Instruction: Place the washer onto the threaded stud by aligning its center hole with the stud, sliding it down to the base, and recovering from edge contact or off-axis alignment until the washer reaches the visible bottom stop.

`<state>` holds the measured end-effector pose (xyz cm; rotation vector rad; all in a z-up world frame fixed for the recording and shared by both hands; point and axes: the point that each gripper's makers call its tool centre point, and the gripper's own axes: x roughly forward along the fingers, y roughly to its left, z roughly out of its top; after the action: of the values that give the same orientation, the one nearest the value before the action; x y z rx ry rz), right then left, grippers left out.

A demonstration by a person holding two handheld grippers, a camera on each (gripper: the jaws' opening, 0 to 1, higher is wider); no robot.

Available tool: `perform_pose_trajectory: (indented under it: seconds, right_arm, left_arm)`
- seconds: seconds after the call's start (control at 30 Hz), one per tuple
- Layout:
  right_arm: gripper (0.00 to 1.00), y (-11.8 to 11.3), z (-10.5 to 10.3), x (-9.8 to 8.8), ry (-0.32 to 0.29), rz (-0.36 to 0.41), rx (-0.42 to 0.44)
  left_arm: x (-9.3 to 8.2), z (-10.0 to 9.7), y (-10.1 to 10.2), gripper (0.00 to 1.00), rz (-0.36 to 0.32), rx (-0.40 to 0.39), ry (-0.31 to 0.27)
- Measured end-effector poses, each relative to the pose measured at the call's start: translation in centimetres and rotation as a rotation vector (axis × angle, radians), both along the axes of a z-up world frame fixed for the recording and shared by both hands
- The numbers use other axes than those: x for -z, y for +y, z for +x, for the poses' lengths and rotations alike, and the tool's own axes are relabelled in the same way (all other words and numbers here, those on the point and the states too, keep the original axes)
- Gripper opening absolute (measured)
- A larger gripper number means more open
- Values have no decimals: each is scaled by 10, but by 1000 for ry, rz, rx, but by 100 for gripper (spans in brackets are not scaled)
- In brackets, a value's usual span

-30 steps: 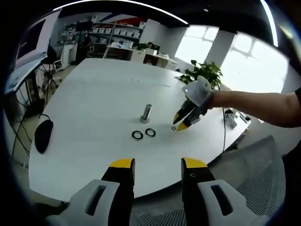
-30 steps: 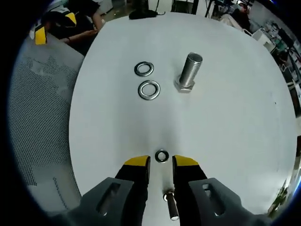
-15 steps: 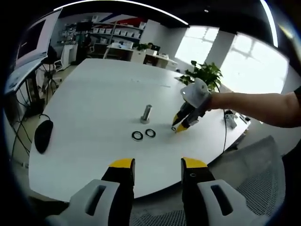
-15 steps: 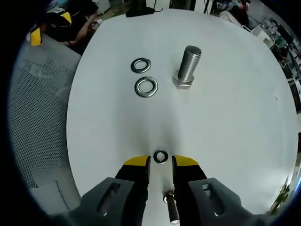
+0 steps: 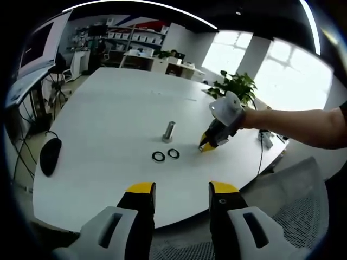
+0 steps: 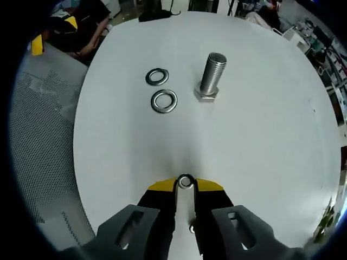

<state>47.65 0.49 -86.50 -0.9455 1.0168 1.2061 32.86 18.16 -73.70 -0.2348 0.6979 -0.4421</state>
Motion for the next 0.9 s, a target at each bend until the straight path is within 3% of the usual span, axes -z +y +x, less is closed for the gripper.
perform_pose_trajectory:
  seconds: [0.4,0.9]
  right_arm:
    - [13,-7,-6,-30,1,70,18]
    - [13,-35,-12,-57,-24,116,85]
  left_arm:
    - [1,0,0,37,2,1,2]
    - [1,-1,0,37,3,1,5]
